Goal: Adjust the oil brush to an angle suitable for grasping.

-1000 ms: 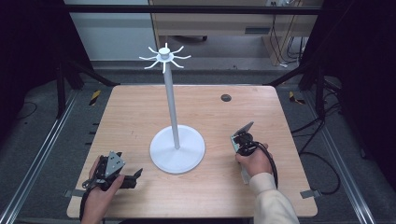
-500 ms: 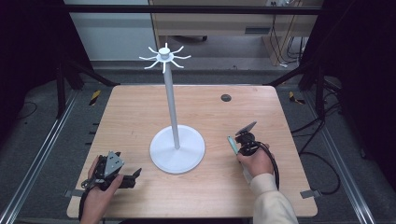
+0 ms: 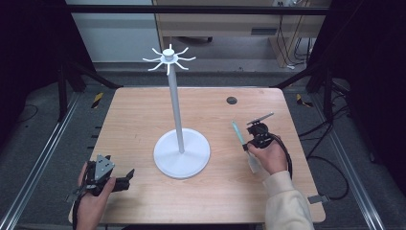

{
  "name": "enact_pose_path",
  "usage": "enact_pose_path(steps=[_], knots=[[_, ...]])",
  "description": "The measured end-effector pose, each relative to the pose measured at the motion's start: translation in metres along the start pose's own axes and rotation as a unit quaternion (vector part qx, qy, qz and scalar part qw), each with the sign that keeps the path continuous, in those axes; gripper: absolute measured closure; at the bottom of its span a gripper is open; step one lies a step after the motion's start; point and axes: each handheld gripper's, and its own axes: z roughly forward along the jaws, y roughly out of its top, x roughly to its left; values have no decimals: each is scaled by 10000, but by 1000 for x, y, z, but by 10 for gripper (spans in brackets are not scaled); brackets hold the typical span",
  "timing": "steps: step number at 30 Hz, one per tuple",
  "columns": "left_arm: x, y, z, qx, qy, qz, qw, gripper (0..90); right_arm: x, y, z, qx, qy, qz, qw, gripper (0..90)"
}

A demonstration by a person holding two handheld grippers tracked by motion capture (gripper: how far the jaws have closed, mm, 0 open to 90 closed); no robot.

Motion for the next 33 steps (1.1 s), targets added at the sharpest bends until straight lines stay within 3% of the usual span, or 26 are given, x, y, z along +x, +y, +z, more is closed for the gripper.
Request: enact_pose_path(steps=[4,8,12,16,19,25,33], knots=[[-2,-1,1,34,49,-65,10000,28,4,8,-9,-372,205,-117,9990,824],[1,0,4,37,92,-69,9999,28,10,13,-17,-567,317,-343,9973,824],[8,-1,3,-20,82,-154,9998,28,15,12,-23,-733,341,-403,9959,824],[13,-2,1,-44,112,-136,9998,28,20,13,-28,-986,424,-521,9929,824],[18,-2,0,-108,115,-264,9995,28,24,15,-33,-1175,443,-620,9901,824],[19,-1,4,-97,58,-299,9995,29,23,15,-40,-1521,479,-680,9849,825],[19,-1,4,-92,82,-302,9995,29,27,16,-47,-1707,591,-768,9805,825]])
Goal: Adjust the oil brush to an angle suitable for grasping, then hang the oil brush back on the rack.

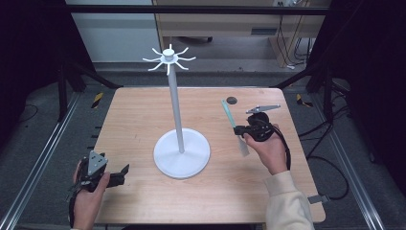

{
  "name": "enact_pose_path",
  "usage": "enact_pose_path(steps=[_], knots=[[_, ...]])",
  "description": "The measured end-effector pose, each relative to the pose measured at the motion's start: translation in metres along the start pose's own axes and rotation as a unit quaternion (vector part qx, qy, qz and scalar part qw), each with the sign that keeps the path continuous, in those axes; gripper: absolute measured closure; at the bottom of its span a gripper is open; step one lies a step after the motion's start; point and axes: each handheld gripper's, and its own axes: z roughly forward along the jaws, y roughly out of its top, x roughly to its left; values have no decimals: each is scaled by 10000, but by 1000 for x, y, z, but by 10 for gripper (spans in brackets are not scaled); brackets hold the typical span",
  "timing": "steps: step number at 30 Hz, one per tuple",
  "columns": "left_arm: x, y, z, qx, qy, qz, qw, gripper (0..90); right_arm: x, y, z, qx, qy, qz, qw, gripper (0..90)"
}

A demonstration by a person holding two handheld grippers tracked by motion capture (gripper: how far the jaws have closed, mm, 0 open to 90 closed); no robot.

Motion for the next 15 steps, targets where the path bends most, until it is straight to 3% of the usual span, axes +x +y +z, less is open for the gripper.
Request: enact_pose_path(steps=[9,15], knots=[[2,-1,-2,-21,21,-60,10000,29,5,8,-21,-373,118,6,9992,824],[2,-1,-1,-16,41,-17,10000,29,16,19,-37,-707,247,-159,9971,825]])
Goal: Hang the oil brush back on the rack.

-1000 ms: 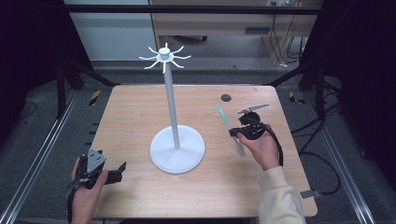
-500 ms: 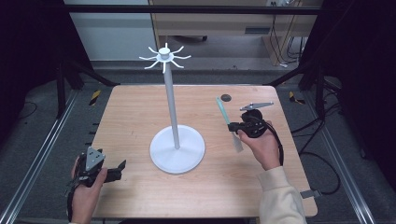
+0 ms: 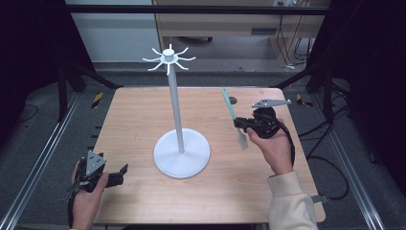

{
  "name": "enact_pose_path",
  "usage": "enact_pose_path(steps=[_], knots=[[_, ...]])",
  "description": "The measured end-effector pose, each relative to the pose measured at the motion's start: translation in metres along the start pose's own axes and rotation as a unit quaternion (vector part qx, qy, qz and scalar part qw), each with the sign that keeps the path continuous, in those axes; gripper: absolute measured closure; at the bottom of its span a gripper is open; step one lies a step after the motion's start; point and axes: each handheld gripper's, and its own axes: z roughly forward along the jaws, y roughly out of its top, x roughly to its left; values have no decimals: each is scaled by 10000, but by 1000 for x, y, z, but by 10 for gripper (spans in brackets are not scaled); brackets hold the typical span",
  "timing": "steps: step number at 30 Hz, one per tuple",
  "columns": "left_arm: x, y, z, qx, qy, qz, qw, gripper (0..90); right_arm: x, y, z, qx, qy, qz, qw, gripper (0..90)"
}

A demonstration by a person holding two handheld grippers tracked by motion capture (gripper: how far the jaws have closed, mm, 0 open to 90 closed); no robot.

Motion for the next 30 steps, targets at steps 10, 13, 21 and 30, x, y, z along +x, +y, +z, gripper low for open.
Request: enact_pose_path(steps=[10,13,21,30], knots=[[0,0,-2,-36,5,4,10000,29,20,12,-2,-272,181,-244,9992,824],[0,0,-1,-25,-3,-2,10000,28,23,13,-2,-290,225,-269,9990,825],[1,0,-3,-36,34,-18,10000,29,30,14,-3,-370,379,-311,9981,824],[1,0,-3,-39,25,-7,10000,29,42,18,-4,-440,471,-449,9969,824]])
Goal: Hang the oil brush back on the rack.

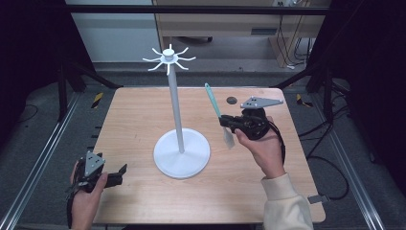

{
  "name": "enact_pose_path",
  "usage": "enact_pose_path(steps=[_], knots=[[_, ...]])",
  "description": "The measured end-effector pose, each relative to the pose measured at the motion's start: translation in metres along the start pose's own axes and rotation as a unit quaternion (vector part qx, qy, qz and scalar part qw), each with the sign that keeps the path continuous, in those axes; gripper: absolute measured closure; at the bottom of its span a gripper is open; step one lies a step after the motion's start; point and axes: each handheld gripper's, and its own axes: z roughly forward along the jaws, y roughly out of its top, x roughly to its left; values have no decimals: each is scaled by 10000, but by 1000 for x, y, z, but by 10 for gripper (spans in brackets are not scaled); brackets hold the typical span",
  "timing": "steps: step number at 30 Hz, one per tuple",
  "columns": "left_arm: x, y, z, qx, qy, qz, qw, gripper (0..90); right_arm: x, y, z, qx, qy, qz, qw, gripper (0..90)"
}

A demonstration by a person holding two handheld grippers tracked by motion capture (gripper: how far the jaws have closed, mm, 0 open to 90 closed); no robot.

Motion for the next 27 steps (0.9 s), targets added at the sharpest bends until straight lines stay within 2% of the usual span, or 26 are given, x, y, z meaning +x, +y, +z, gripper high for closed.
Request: enact_pose_path(steps=[2,7,13,18,27], knots=[[1,0,0,4,13,-14,10000,28,1,1,-1,38,-65,42,10000,824],[2,-1,0,7,35,-23,10000,29,7,7,-12,-162,10,-18,9999,824],[1,-1,0,4,45,3,10000,28,26,19,-26,-431,79,-211,9988,824],[2,-1,0,3,46,-20,10000,28,40,27,-29,-601,161,-417,9972,825],[4,-1,-1,-30,61,-56,10000,28,49,30,-34,-741,156,-563,9955,824]])
